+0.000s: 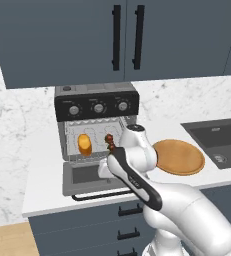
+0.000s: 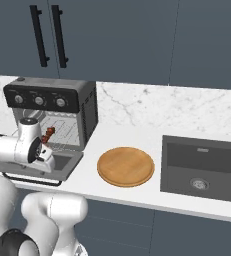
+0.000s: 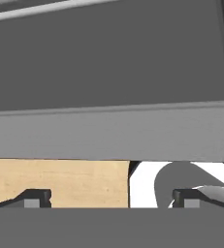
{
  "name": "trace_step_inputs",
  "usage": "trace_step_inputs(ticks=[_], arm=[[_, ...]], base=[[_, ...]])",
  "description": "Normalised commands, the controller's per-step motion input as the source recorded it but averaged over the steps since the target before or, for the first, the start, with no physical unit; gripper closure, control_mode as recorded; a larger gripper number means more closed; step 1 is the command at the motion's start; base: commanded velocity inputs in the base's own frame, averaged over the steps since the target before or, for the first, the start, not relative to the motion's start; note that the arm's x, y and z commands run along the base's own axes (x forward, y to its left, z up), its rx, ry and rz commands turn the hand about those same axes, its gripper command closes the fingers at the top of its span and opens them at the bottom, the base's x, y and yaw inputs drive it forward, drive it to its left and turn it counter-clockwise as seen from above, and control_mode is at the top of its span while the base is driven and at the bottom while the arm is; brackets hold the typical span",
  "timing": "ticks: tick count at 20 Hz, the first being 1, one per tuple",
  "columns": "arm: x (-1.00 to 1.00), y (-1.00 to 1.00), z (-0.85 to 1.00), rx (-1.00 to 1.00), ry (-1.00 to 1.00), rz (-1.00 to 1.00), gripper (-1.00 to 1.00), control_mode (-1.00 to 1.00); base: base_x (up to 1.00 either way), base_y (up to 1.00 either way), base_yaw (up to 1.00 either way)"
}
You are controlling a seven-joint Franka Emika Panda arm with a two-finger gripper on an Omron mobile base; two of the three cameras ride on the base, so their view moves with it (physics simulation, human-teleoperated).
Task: Pick up the kebab skewer and baguette bread, and place them inside the toaster oven. Close the toaster oven door and start by setting the timer.
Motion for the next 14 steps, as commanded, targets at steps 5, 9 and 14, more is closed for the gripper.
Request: trace_step_inputs(ticks=[5, 9, 14], arm=[[0.24, 0.0, -0.12, -0.03, 0.0, -0.03, -1.0, -1.0], [0.37, 0.03, -0.09, -0.05, 0.0, -0.04, -1.0, -1.0], [0.42, 0.03, -0.05, -0.07, 0.0, -0.03, -1.0, -1.0]], base=[[0.0, 0.0, 0.0], [0.0, 0.0, 0.0], [0.0, 0.0, 0.0]])
